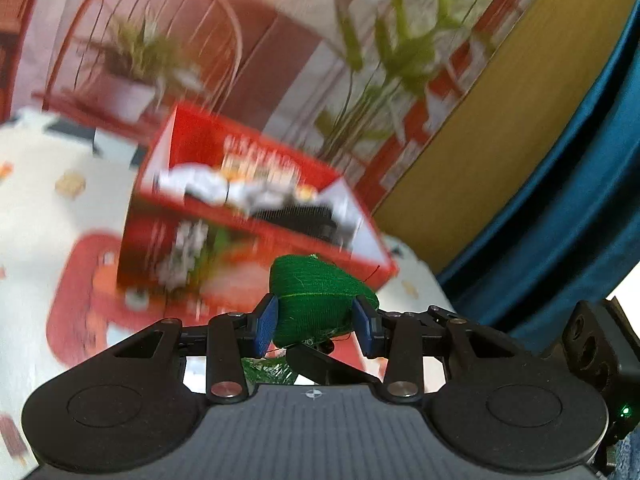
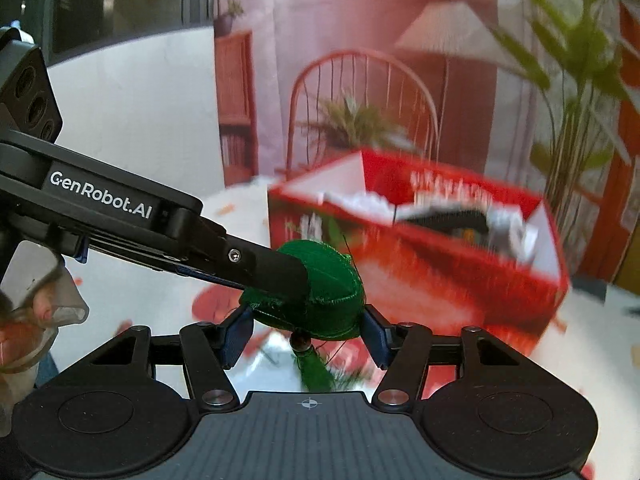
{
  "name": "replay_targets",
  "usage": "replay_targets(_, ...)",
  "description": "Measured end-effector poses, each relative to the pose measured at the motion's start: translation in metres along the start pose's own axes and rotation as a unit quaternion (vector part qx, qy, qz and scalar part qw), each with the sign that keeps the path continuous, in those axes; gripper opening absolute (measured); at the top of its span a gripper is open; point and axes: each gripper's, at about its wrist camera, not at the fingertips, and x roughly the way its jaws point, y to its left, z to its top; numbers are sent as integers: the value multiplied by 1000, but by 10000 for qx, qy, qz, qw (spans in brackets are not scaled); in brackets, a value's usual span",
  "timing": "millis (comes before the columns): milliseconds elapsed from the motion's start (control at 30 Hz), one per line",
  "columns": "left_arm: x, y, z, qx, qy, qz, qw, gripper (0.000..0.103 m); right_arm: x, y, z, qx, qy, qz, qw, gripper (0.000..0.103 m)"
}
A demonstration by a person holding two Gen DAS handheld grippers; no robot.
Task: Organize soft objects
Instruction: 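Grasp the green tasseled item with both grippers and lift it, then lower the green tasseled item into the red box and open both grippers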
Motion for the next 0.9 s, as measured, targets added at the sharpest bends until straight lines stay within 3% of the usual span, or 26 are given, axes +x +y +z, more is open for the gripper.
replay_targets(233,-15,-21,57,254,-570,-74,9980,42,-3,-18,67,-244,-531,0,9983,55)
replay_targets(533,11,-38,121,641,-1008,-19,9928,42,21,-53,134,-706,-1004,-235,9922,55)
replay_targets(800,47,-41,149,914,-1086,53,9899,42,60,-83,152,-903,-1025,-477,9895,54)
replay_targets(900,62,-36,149,916,-951,105,9912,42,70,-91,150,-845,-1005,-506,9900,55)
